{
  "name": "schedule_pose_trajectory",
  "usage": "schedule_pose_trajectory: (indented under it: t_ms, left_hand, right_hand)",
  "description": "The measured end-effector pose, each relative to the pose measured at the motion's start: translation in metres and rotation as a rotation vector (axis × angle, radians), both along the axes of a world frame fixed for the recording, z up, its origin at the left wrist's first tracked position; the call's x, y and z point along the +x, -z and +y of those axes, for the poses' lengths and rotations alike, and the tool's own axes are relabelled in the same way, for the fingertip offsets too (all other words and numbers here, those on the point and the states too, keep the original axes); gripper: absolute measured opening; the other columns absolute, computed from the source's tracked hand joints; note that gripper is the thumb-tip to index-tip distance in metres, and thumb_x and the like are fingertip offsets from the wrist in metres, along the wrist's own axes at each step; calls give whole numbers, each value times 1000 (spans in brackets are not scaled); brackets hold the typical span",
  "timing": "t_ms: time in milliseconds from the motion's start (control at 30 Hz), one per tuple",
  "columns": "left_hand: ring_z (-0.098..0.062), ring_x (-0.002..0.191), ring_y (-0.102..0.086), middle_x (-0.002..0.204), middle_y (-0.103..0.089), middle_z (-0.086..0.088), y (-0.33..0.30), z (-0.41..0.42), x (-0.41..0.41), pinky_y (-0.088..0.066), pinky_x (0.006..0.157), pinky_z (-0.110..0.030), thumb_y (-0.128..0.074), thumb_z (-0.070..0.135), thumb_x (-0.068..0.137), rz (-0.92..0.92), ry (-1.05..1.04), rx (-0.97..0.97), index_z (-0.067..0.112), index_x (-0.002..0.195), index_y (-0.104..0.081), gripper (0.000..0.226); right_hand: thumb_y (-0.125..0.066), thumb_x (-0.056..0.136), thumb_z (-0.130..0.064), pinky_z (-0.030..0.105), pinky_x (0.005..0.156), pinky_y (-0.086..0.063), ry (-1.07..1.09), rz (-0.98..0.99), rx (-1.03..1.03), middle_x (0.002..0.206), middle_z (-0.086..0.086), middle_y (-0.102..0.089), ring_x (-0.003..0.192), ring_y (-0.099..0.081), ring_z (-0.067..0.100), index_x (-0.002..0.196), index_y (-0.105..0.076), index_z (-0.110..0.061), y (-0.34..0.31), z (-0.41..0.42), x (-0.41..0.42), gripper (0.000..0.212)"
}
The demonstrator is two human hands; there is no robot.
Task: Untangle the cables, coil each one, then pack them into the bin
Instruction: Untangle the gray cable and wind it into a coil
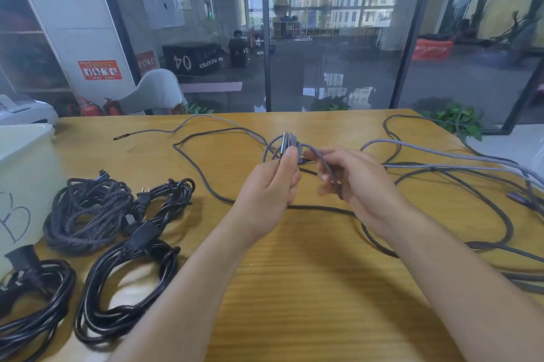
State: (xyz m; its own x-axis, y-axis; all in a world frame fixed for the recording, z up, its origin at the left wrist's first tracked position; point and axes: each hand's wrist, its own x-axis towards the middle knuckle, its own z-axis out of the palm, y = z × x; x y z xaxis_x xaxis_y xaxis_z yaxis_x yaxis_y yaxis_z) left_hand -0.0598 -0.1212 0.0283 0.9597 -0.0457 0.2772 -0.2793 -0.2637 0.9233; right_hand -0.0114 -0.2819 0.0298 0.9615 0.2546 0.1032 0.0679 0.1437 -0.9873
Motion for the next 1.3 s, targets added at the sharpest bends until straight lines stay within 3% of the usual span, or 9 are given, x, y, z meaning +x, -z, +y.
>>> schedule_pose_trajectory:
  t_ms: [200, 333, 567, 700, 833, 900, 1067, 1167, 1300]
  left_hand:
    - [-10, 48, -22, 52, -26, 10, 9, -4, 5, -22, 48, -25, -31, 37, 112, -52, -62, 3, 16, 66, -31, 51]
    - [-9, 48, -23, 51, -28, 13, 11, -4, 5, -23, 48, -23, -30, 41, 111, -39, -73, -9, 19, 66, -33, 51]
    - [-7, 48, -31, 49, -37, 15, 10, -6, 0, -28, 52, -26, -39, 41, 110, -73, -38, 80, 30, 55, -55, 58]
    - [-12, 55, -35, 59, -38, 5, 13, -4, 0, -33, 55, -32, -55, 44, 105, -107, -28, 115, 2, 80, -56, 49]
    - [-5, 47, -32, 49, -39, 15, 9, -1, 2, -29, 50, -21, -51, 27, 109, -85, -68, 22, 32, 60, -54, 49]
    - [-12, 51, -27, 53, -33, 14, 9, 2, 3, -25, 51, -30, -48, 27, 110, -82, -87, -19, 30, 62, -49, 48]
    - [-15, 53, -21, 58, -26, 8, 5, 11, 6, -16, 50, -34, -47, 24, 109, -133, -182, -168, 31, 61, -35, 50]
    - [-12, 50, -20, 58, -24, 6, 0, 17, 8, -17, 46, -27, -45, 18, 110, -150, -227, -265, 23, 69, -31, 44]
    - [-12, 50, -18, 59, -21, 3, -2, 21, 5, -16, 45, -26, -45, 15, 109, -144, -249, -362, 22, 69, -31, 43]
  right_hand:
    - [-68, 97, -12, 29, 84, -56, -97, -81, 16, 85, 11, -59, 74, -57, 14, 121, -73, -2, 6, 4, -3, 27]
    - [-67, 99, -15, 19, 72, -54, -83, -95, 11, 88, 8, -74, 74, -64, 13, 116, -76, -4, 5, 3, -8, 22]
    - [-70, 93, -12, 32, 91, -59, -98, -6, 127, 113, 19, -76, 97, -70, 22, 116, -74, -3, 9, 8, -9, 25]
    - [-68, 93, -10, 32, 92, -58, -85, 136, 291, 115, 11, -77, 103, -73, 20, 119, -72, -4, 14, 19, -11, 27]
    - [-54, 104, -7, 27, 85, -55, -178, 127, 259, 103, 7, -68, 90, -59, 18, 123, -76, -9, 12, 15, -9, 29]
    - [-47, 107, -8, 27, 90, -50, -151, -7, 98, 98, 5, -67, 88, -58, 15, 118, -79, -15, 9, 10, -9, 34]
    - [-41, 105, -52, 31, 113, -35, 202, -870, -1003, 90, -20, -69, 89, -57, 1, 96, -74, -29, 15, -5, -2, 41]
    - [-25, 102, -63, 26, 113, -24, 254, -870, -1126, 84, -17, -66, 86, -57, 6, 92, -73, -31, 13, -9, 3, 59]
    - [-37, 107, -47, 24, 70, -34, 136, -733, -1065, 65, -9, -58, 67, -52, 11, 80, -67, -26, 3, -15, -5, 45]
